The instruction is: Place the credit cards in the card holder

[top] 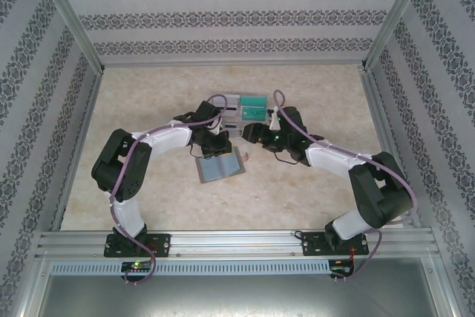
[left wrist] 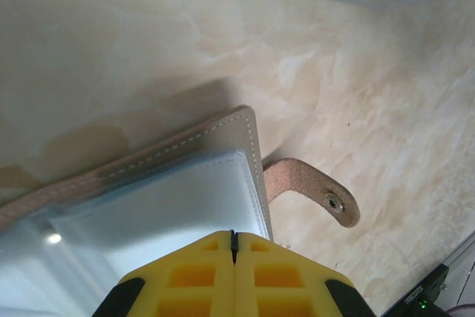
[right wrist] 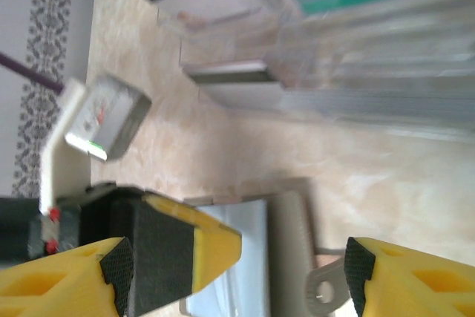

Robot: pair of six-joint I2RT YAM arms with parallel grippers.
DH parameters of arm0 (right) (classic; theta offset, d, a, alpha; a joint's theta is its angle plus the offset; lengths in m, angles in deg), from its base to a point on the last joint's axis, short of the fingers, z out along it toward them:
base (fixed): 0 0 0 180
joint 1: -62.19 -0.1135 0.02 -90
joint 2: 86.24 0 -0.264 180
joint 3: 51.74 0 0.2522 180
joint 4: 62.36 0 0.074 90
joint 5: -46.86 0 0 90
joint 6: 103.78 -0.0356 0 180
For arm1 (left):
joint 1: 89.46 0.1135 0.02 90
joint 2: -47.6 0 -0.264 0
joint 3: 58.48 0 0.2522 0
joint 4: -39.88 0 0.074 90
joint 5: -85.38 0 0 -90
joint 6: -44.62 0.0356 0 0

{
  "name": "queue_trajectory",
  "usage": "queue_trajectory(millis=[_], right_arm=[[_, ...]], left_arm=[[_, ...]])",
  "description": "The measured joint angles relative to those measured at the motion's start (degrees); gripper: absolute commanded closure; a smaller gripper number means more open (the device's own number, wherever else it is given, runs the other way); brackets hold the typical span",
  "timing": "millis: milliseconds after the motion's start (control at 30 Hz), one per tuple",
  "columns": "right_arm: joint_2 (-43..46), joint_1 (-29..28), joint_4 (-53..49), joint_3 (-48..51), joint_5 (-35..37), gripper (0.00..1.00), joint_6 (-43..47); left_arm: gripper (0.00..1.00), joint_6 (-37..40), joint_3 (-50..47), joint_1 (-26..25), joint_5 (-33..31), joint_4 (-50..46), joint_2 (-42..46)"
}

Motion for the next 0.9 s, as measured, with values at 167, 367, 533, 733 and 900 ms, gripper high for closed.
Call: queue_trajectory(millis=[167, 367, 533, 733, 900], right_arm=[[1.44, 3.13, -6.34, -1.9, 1.38, 0.23, 4.52], [0.2, 4.46, -17.11, -11.43, 6.62, 0.26, 15.72], [-2.47, 4.13, -23.47, -18.95, 10.6, 0.29, 24.63], [-8.85, -2.08, -31.76, -29.14, 18.71, 0.26, 38.07], [-14.62, -5.07, -35.8, -34.91, 23.52, 0.23, 45.9]], left_arm=[[0.97, 0.66, 2.36, -0.42, -0.48, -3.76, -0.92], [0.95, 2.67, 10.14, -0.28, -1.64, -7.8, -0.92], [0.92, 3.1, 11.8, 2.03, -1.31, -8.22, -0.7], [0.86, 3.67, 10.43, 8.57, -3.3, -7.76, 1.97], [0.79, 3.15, 7.23, 13.49, -4.24, -4.79, 4.24]])
